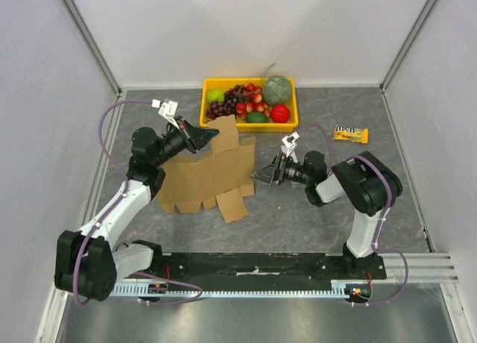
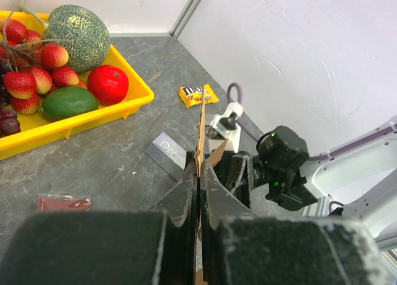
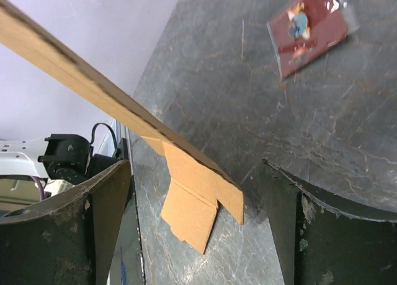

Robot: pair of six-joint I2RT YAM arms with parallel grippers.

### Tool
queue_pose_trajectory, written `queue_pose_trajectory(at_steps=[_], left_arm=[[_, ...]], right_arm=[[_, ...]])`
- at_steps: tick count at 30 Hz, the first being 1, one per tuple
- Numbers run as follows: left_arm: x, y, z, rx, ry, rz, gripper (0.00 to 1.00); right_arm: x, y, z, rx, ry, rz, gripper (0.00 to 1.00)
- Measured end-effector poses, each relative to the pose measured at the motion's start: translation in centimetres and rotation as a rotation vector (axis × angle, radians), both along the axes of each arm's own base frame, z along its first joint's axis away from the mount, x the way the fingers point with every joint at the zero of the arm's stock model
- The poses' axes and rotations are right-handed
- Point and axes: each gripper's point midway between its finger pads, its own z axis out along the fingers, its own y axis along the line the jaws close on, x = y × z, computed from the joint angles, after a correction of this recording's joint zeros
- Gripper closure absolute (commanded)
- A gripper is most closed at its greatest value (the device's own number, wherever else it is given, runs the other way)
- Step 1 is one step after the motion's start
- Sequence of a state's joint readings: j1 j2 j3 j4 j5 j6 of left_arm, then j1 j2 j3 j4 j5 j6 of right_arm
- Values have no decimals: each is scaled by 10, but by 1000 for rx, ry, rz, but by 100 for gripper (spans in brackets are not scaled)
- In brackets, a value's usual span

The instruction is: Fold the paper box

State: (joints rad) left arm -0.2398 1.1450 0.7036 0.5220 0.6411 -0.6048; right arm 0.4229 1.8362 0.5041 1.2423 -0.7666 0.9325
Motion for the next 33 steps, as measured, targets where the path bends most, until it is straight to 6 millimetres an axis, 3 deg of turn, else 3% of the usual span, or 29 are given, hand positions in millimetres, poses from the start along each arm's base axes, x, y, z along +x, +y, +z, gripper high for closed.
queue_pose_trajectory(at_steps=[4, 10, 16, 26, 30, 33], left_arm=[[1, 1, 1, -1, -2, 2, 98], [0, 1, 1, -1, -3, -6, 98], [1, 4, 1, 0, -3, 0, 98], [5, 11, -6, 0, 14, 26, 89], [7, 15, -9, -1, 24, 40, 85], [9, 18, -11, -2, 31, 59, 80]], right_arm=[[-8, 12, -19, -10, 70, 45, 10], [-15, 30, -11, 8, 35, 99, 14], [-8, 35, -2, 26, 13, 103, 39], [-9, 42, 6, 49, 22, 124, 59], [-10, 44, 10, 61, 36, 134, 82], [-11, 46, 16, 75, 44, 143, 90]])
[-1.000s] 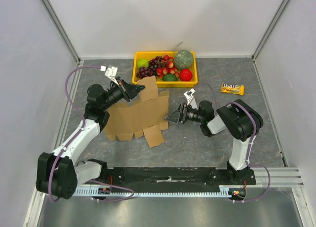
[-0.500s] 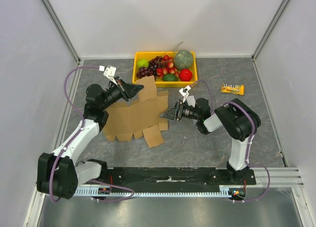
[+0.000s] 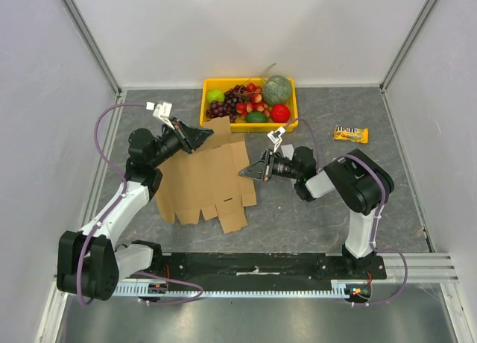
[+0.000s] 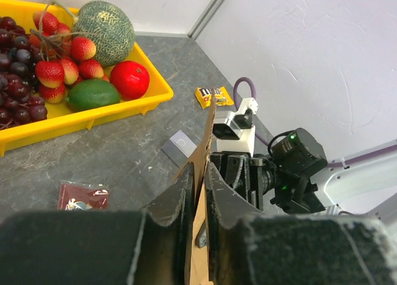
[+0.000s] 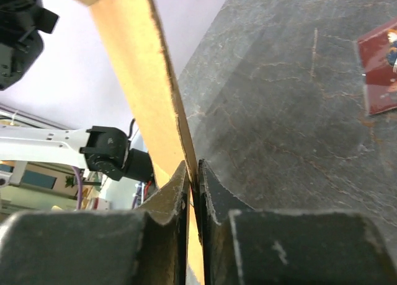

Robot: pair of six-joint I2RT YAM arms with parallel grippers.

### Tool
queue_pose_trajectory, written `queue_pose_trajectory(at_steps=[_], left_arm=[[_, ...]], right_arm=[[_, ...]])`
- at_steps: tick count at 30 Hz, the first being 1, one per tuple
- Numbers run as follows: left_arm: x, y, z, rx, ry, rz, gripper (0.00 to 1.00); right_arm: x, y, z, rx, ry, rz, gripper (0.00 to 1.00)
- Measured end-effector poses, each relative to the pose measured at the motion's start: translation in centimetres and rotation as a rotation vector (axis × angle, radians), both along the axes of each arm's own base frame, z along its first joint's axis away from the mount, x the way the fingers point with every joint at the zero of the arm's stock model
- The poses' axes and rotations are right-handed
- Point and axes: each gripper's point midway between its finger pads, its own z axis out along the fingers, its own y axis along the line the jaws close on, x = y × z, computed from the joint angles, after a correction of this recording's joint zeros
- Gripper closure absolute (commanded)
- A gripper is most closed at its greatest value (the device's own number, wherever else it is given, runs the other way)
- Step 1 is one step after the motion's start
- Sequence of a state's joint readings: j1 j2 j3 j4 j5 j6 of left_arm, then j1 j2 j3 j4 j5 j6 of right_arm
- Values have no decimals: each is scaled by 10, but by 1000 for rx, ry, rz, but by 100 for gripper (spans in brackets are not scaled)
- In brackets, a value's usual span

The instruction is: Fold the paper box

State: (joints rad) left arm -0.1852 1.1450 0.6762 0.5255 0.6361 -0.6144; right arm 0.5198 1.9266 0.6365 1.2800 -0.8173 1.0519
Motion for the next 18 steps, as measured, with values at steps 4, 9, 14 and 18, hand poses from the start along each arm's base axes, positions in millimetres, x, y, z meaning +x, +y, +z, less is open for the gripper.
queue_pose_trajectory(at_steps=[4, 9, 14, 18], left_arm=[[2, 4, -5, -1, 12, 17, 68], [6, 10, -5, -6, 18, 45, 45], [9, 19, -4, -6, 23, 79, 44], [8, 19, -4, -5, 24, 78, 44]], right_arm=[[-3, 2, 14, 23, -12, 17, 98], [-6, 2, 36, 45, -89, 43, 100], [10, 0, 61, -80, -293, 39, 100], [32, -10, 75, -304, -415, 8, 100]])
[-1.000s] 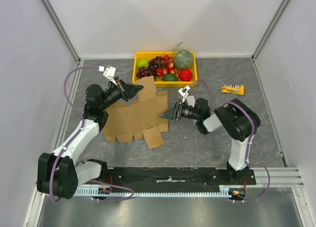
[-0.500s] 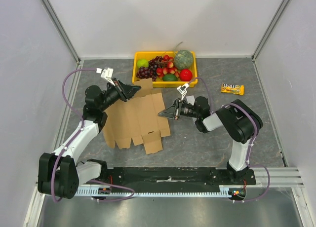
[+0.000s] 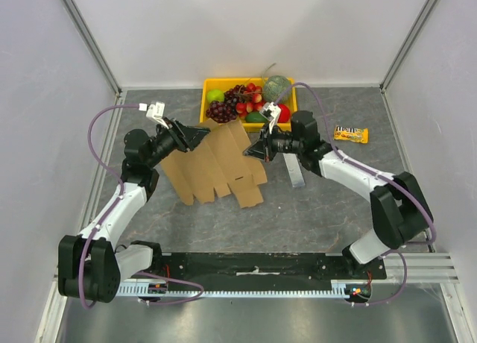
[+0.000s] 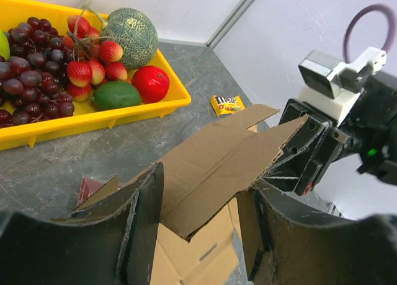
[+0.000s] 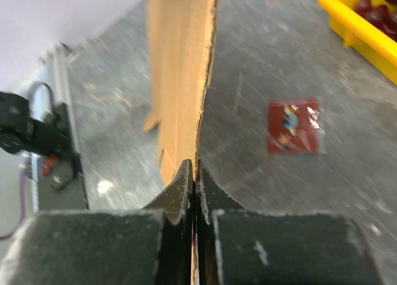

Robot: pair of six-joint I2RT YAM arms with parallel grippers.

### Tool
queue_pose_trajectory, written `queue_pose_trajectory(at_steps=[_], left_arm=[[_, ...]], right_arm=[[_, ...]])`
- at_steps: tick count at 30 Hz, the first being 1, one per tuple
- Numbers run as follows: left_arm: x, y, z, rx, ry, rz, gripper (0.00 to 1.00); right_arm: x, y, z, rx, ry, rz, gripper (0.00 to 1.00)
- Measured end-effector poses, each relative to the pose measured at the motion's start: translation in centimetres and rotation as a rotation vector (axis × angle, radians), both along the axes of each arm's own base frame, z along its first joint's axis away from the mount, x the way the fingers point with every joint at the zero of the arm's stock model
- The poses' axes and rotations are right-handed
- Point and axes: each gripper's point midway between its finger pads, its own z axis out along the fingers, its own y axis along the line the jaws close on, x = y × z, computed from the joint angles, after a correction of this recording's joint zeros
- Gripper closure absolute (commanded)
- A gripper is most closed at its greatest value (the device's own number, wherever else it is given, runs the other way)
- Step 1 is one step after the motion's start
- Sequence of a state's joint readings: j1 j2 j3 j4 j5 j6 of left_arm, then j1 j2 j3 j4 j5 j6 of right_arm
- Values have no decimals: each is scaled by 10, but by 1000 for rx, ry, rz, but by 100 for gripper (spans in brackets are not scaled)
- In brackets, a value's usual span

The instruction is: Fold the paper box

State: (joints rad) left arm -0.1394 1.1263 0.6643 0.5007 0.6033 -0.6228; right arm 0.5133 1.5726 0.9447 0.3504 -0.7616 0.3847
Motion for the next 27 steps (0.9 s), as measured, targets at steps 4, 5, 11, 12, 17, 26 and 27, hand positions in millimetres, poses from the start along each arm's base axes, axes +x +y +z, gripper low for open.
queue_pose_trajectory(at_steps=[4, 5, 11, 12, 17, 26, 27], left_arm=[[-1, 0, -4, 3, 20, -1, 44], [-1, 0, -6, 4, 27, -1, 44], [-5, 1, -14, 29, 60, 0, 44], [-7, 2, -16, 36, 64, 1, 44], [-9, 7, -25, 83, 85, 26, 43], [-8, 16, -45, 150, 136, 68, 47], [-8, 16, -45, 152, 138, 68, 49]], right_arm=[[4, -18, -7, -202, -24, -11, 100], [2, -21, -12, -234, -11, -5, 100], [-31, -49, -70, -462, 198, 58, 100], [-35, -54, -79, -497, 231, 58, 100], [-39, -75, -104, -648, 310, 18, 100], [-28, -78, -111, -793, 192, -71, 98], [-27, -76, -110, -807, 171, -81, 98]])
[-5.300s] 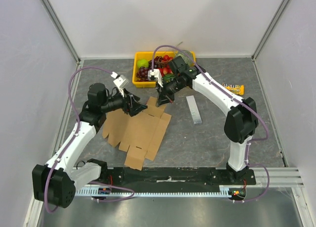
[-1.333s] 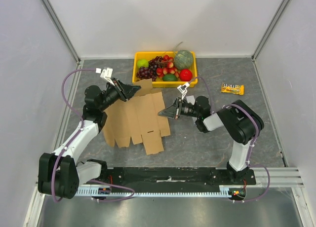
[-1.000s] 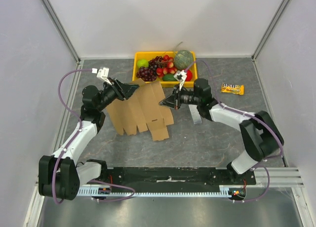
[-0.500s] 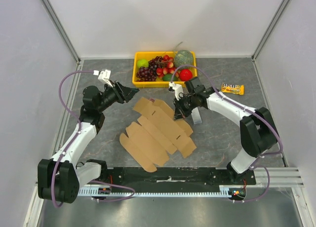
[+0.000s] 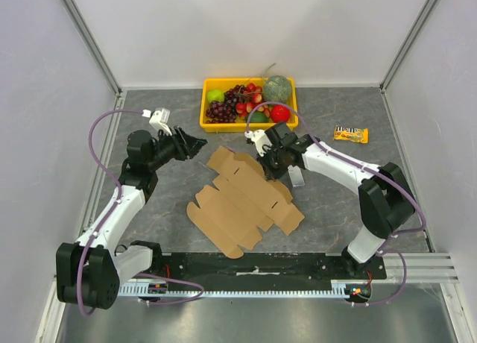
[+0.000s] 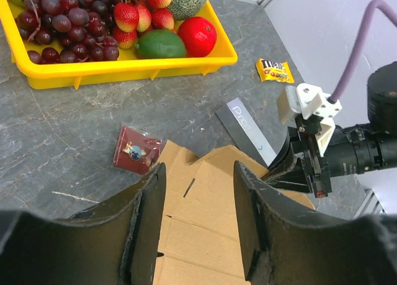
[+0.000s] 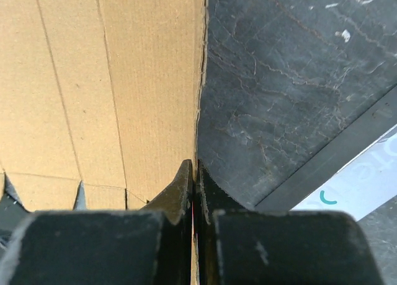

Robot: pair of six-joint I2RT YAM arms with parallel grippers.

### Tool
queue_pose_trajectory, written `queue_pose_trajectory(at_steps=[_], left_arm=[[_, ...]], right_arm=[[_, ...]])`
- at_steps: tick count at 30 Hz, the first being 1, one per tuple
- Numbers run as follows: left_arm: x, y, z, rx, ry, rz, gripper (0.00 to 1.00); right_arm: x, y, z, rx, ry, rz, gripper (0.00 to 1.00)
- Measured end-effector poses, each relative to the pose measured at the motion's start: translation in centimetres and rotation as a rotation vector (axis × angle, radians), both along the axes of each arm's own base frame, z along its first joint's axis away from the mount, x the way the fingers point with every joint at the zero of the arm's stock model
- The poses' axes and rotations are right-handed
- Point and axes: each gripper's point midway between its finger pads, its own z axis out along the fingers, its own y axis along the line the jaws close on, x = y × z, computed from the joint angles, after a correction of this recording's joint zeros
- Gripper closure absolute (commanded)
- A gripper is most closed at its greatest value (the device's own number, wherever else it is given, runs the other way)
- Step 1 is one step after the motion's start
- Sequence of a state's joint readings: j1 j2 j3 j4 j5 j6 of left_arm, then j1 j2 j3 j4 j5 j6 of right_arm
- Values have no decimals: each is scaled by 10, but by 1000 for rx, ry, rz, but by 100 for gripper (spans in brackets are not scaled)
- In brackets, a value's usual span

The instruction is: Fold the paper box

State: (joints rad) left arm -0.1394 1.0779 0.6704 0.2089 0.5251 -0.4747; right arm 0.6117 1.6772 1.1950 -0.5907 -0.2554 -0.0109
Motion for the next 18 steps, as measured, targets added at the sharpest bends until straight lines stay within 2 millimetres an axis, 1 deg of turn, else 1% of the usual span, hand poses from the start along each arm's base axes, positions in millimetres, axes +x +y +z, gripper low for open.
queue_pose_trajectory(at_steps=[4, 8, 11, 15, 18], left_arm=[[-1, 0, -2, 3, 8, -3, 50], [-4, -1, 1, 1, -6, -5, 50], [-8, -4, 4, 0, -17, -15, 53], [-13, -17, 1, 3, -15, -49, 57], [-15, -34, -8, 13, 5, -85, 57]], right_arm=[[5, 5, 6, -52, -94, -5, 100], [14, 6, 16, -76, -183, -26, 100], [20, 6, 22, -92, -234, -35, 100], [19, 7, 25, -121, -276, -27, 100], [14, 11, 28, -127, -298, -3, 100]])
